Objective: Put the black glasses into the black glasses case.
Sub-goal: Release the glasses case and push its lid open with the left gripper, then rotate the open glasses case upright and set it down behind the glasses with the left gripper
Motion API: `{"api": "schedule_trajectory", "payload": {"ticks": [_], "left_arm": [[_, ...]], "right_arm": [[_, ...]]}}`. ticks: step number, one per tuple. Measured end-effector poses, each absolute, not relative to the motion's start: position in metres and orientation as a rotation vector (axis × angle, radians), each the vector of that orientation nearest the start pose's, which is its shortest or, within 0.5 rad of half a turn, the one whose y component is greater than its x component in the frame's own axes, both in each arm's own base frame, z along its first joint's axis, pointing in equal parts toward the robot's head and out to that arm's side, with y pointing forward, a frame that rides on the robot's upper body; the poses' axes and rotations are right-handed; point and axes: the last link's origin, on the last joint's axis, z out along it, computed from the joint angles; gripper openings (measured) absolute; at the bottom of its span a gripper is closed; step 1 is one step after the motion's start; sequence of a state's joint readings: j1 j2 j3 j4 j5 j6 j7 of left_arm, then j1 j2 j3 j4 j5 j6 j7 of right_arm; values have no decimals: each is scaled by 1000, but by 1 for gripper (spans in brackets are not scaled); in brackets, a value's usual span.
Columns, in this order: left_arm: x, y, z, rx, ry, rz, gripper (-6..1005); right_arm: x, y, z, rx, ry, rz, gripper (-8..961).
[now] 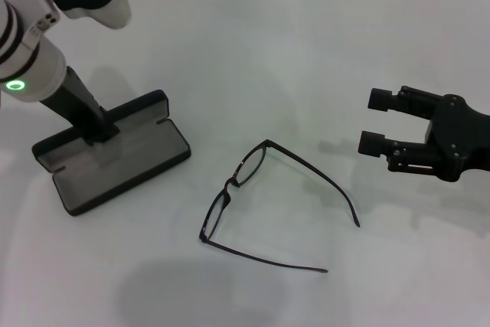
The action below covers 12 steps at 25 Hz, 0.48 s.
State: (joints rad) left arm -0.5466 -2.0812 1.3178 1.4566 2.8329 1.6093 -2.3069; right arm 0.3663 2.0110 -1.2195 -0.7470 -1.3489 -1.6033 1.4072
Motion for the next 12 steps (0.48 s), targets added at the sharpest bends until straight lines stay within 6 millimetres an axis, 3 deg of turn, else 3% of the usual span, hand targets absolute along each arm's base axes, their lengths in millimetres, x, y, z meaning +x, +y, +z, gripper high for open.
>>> {"api": "schedule_trajectory", "payload": {"ticks": [2, 8, 12], "left_arm": [[-211, 354, 40, -2504, -623, 754, 269], [-202, 355, 44, -2493, -590, 721, 209], [-187, 358, 51, -2463, -519, 667, 208]], "right_arm": [[223, 301, 8, -2742, 517, 1131, 822], [223, 295, 7, -2765, 512, 1165, 822], [217, 280, 7, -2853, 404, 1229, 822]]}}
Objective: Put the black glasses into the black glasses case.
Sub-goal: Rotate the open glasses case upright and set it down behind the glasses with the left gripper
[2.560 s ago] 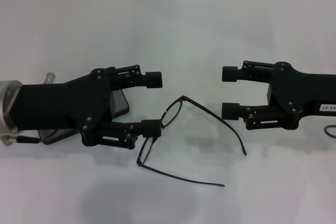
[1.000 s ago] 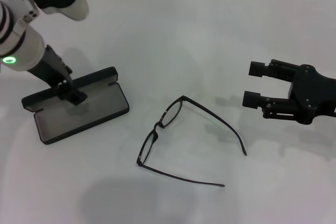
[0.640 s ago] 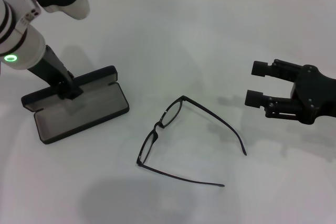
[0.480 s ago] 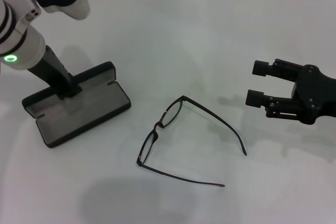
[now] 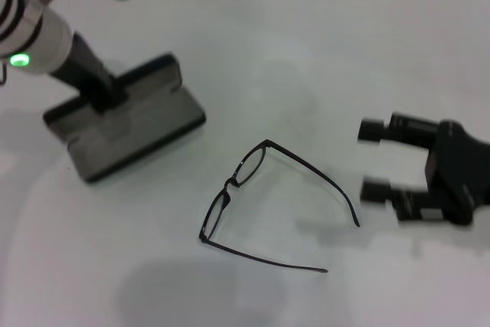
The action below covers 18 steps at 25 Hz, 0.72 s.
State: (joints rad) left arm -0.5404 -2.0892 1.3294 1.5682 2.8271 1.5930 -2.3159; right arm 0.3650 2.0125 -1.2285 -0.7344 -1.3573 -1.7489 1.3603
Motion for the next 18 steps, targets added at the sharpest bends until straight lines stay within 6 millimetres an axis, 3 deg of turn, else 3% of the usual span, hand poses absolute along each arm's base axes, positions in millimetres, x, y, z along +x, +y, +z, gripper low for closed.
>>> {"api": "schedule_trajectory", "payload": {"ticks": [5, 11, 15, 18], "left_arm": [[-156, 368, 47, -2430, -319, 585, 208], [-116, 376, -5, -2477, 58, 560, 207], [-110, 386, -34, -2511, 193, 616, 206], [-114, 389, -44, -2536, 225, 650, 206]], "right_arm": [[204, 261, 9, -3013, 250, 1323, 821], [198, 254, 0, -3081, 240, 1349, 821], [201, 251, -3, -3086, 292, 1371, 821], [204, 249, -5, -3077, 326, 1383, 821]]}}
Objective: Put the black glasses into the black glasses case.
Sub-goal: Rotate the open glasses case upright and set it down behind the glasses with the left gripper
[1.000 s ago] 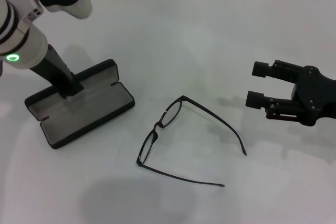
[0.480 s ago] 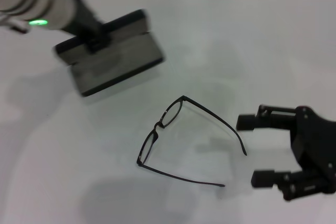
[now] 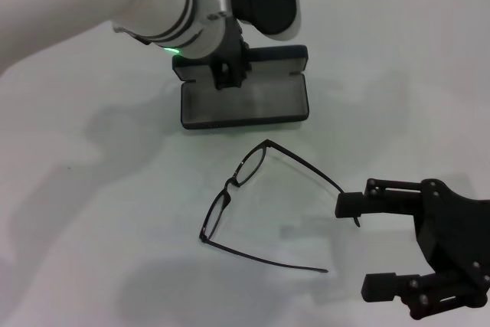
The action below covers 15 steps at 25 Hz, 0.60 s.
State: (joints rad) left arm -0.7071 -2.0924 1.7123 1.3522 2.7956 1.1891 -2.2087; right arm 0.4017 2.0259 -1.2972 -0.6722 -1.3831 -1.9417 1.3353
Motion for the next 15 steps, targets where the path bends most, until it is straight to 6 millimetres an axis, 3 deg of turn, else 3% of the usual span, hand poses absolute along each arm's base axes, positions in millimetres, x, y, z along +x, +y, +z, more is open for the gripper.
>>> {"api": "schedule_trajectory", "payload": {"ticks": [15], "left_arm": [[-121, 383, -69, -2564, 332, 686, 216]], "right_arm": [[212, 254, -4, -2985, 345, 1390, 820]]}}
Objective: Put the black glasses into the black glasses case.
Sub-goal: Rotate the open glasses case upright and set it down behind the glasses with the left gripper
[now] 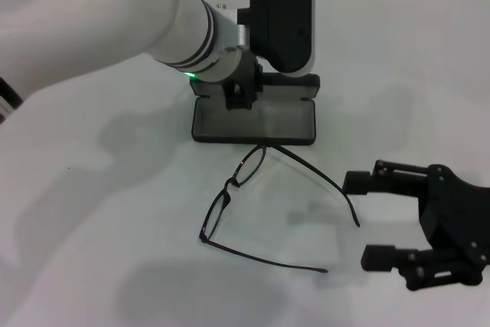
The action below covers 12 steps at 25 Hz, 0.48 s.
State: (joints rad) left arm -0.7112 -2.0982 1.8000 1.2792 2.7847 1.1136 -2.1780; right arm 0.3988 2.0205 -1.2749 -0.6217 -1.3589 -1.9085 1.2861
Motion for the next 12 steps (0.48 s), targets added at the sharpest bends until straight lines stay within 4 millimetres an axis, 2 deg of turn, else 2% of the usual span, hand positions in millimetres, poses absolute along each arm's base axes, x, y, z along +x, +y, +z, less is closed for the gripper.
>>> {"api": "schedule_trajectory", "payload": {"ticks": [5, 9, 12], "left_arm": [[-124, 384, -69, -2566, 315, 688, 223], [-119, 381, -66, -2576, 308, 669, 229], [-113, 377, -56, -2580, 282, 651, 338]], "right_arm": [[218, 257, -3, -2942, 359, 1358, 820], [221, 259, -4, -2929, 380, 1326, 820], [224, 266, -4, -2922, 378, 1259, 820]]}}
